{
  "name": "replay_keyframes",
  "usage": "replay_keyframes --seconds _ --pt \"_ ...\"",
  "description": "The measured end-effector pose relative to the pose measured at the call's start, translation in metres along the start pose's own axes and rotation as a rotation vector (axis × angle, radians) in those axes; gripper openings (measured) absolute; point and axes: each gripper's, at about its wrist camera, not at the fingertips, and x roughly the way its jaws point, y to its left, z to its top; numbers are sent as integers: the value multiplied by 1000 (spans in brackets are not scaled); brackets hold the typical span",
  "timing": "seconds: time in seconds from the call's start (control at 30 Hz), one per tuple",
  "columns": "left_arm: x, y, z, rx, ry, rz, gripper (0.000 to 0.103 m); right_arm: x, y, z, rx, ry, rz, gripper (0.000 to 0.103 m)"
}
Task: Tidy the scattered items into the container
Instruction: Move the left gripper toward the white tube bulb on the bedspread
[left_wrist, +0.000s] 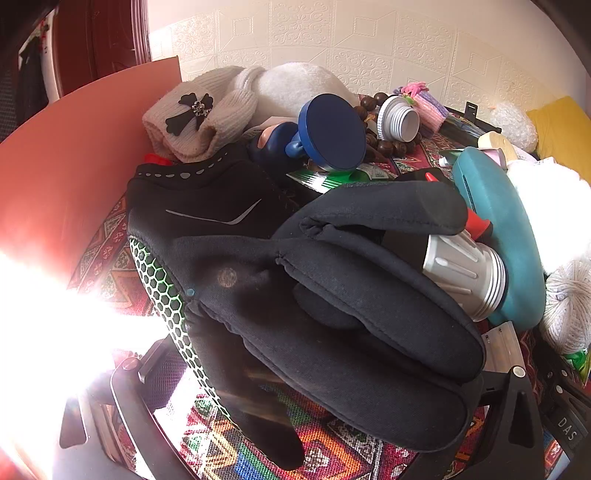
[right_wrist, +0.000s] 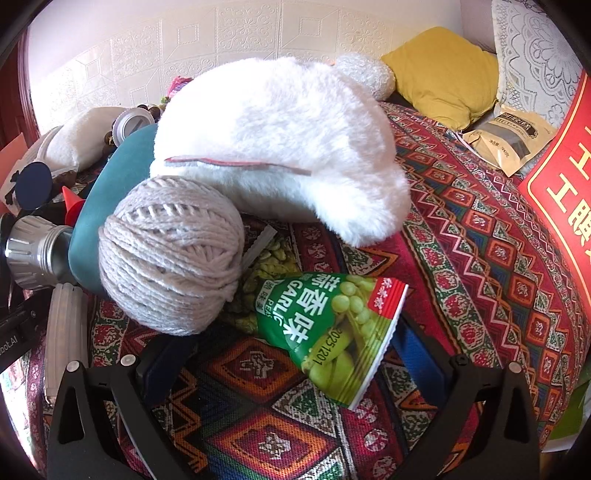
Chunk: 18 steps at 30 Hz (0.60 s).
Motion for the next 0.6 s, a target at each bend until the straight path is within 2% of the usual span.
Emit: replay_keyframes --seconds 0.6 --pt "-1 1 1 0 -1 -1 103 -1 4 0 -28 17 -25 102"
